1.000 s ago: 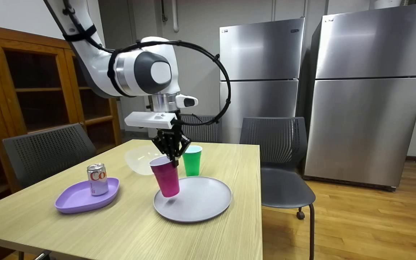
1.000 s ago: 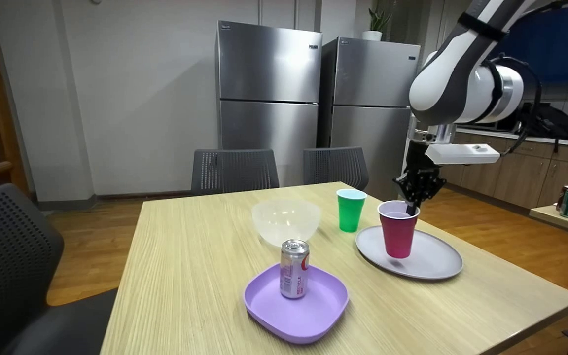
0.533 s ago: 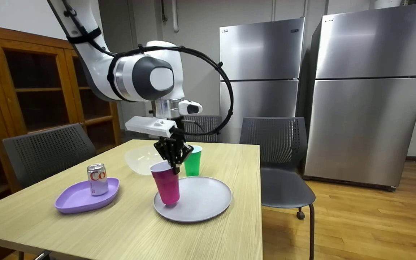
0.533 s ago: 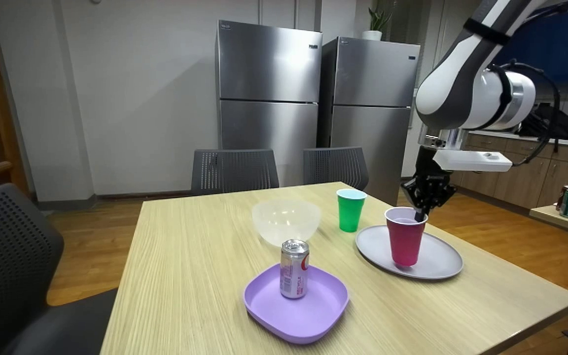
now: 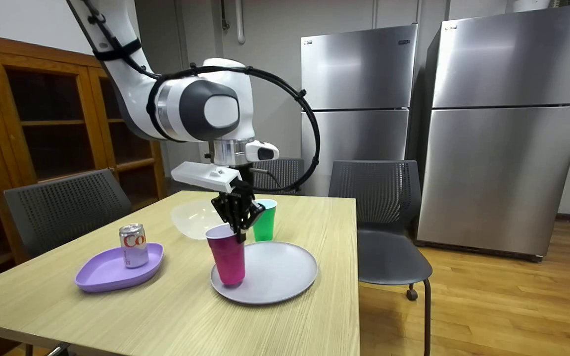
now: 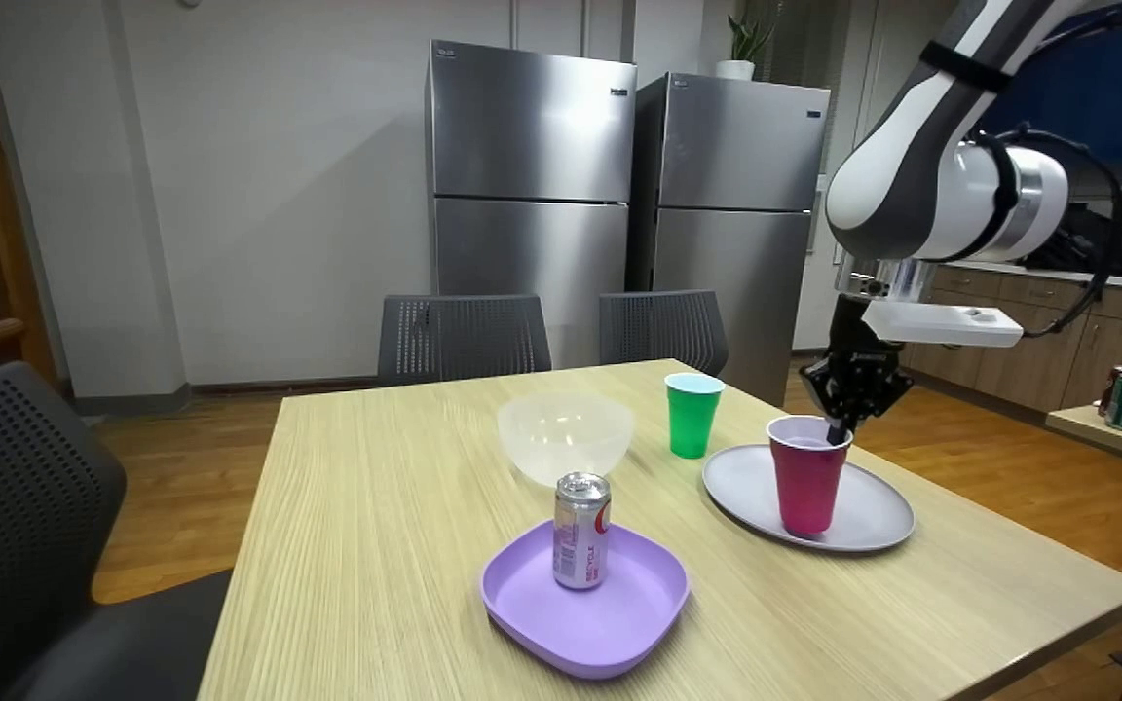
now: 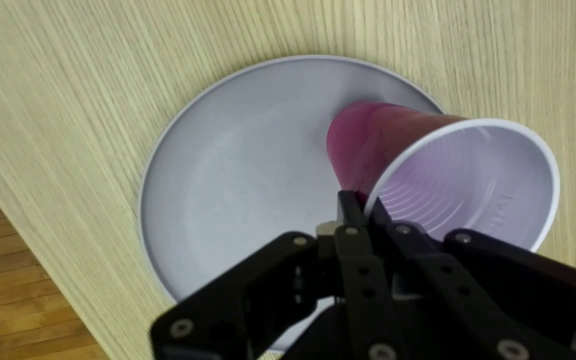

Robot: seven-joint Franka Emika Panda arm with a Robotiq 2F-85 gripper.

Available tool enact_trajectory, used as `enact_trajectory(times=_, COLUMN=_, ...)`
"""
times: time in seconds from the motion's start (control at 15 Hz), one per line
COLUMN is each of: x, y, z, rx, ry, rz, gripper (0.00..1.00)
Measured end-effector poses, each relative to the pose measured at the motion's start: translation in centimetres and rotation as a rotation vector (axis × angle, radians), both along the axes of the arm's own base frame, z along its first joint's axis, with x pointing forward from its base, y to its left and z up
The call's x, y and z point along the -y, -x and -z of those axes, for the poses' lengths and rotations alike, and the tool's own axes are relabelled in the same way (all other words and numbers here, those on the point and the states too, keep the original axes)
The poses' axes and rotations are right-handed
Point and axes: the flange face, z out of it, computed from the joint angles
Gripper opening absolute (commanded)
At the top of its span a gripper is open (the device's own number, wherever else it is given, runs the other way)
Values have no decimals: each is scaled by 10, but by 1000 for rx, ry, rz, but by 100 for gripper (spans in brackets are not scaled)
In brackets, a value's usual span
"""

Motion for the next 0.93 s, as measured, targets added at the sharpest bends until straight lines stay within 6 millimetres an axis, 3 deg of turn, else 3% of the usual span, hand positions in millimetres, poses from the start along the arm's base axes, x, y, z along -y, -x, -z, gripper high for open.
enact_trajectory(times=0.13, x=0, y=1, z=1, rx=-3, ry=0, rz=1, gripper=4)
enact_trajectory(times=0.2, x=0, y=2, z=1, rx=-4, ry=-1, rz=1, gripper=30)
enact_trajectory(times=0.33, x=0, y=2, z=2, rx=-6, ry=-1, rz=1, gripper=38)
enact_trajectory(times=0.87, x=1, y=2, z=-1, rx=-3, ry=10, rz=-15, gripper=98)
enact_trajectory(times=0.93, x=2, y=2, z=-4, rx=1, ry=21, rz=-29, gripper=100)
